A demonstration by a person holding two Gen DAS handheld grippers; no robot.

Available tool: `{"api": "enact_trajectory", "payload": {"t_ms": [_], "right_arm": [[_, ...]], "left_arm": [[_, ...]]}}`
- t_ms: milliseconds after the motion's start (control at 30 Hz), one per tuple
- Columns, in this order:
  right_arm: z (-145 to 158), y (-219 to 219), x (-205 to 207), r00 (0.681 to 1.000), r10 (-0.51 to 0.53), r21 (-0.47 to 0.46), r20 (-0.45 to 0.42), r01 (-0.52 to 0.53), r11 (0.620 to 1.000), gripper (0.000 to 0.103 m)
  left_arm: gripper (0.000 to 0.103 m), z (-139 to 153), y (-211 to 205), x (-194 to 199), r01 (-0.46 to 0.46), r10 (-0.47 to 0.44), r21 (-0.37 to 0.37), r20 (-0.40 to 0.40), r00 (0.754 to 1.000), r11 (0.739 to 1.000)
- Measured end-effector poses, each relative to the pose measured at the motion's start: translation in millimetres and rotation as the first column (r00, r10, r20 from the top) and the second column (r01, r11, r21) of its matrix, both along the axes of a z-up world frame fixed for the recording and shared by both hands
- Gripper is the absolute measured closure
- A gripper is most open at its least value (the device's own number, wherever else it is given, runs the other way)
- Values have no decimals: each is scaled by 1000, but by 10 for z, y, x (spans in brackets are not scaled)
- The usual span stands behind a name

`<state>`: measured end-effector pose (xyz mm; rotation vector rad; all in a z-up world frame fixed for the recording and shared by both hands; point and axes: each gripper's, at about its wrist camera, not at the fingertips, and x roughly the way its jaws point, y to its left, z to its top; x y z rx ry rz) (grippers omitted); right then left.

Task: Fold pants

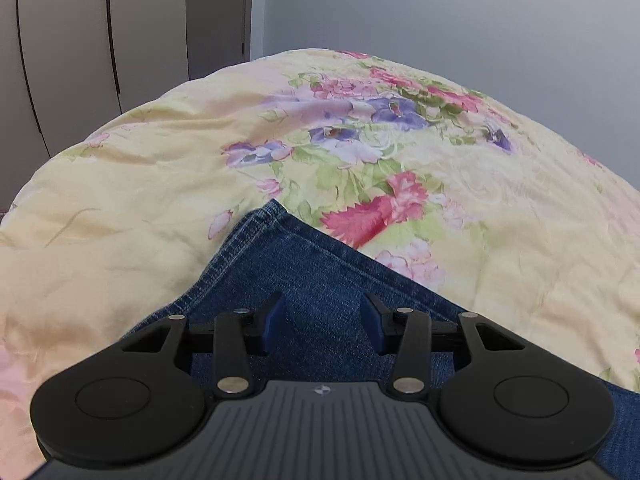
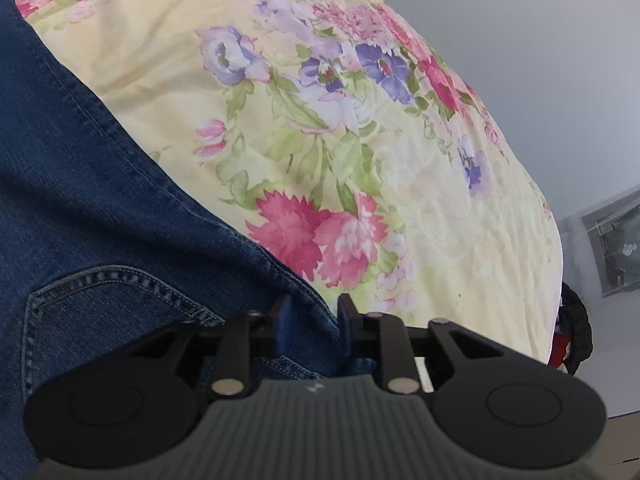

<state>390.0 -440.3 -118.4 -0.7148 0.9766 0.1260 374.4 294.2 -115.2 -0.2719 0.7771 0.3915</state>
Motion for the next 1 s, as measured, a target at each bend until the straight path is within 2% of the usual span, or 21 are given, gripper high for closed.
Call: {"api": "enact_trajectory", "payload": {"t_ms": [100,200,400,467,533,600,767,800,833,900,967,1000], "right_arm": [[174,204,-74,1000,17,109,23,-19,994,78],[164,478,-113,999,36,173,19,-39,984,78],[-13,845,-191,999,2,182,35,-8,983,78],[-36,856,-205,998,-42,180,52,32,983,78],[-45,828,-214,993,-100,194,68,85,977,77],[-67,790,-229,982,-169,196,87,150,969,72],[-119,713,-273,967,-240,185,87,221,958,72],[-118,712,-273,966,-244,184,87,225,957,72],[-118,719,-275,965,-246,179,91,228,957,69],[-129,742,-286,964,-247,157,104,229,961,65],[-140,754,-291,963,-248,151,107,231,961,65],[-146,757,-292,962,-250,151,106,233,961,65]], "left_arm": [[51,111,117,-37,17,-17,8,29,999,1000],[41,218,308,-75,23,-22,-13,62,998,1000],[39,283,750,42,17,-13,-43,90,996,999],[39,215,792,130,37,-35,-23,86,996,999],[39,97,749,224,82,-83,29,62,995,996],[39,-23,711,285,110,-112,39,51,992,993],[51,-188,589,383,158,-164,124,37,986,980],[55,-192,522,383,175,-182,174,28,983,969],[56,-190,431,365,206,-217,237,23,976,949],[57,-210,258,342,290,-305,345,-12,952,893],[56,-235,168,357,343,-347,382,-59,936,858],[56,-241,158,375,346,-346,390,-72,936,854]]}}
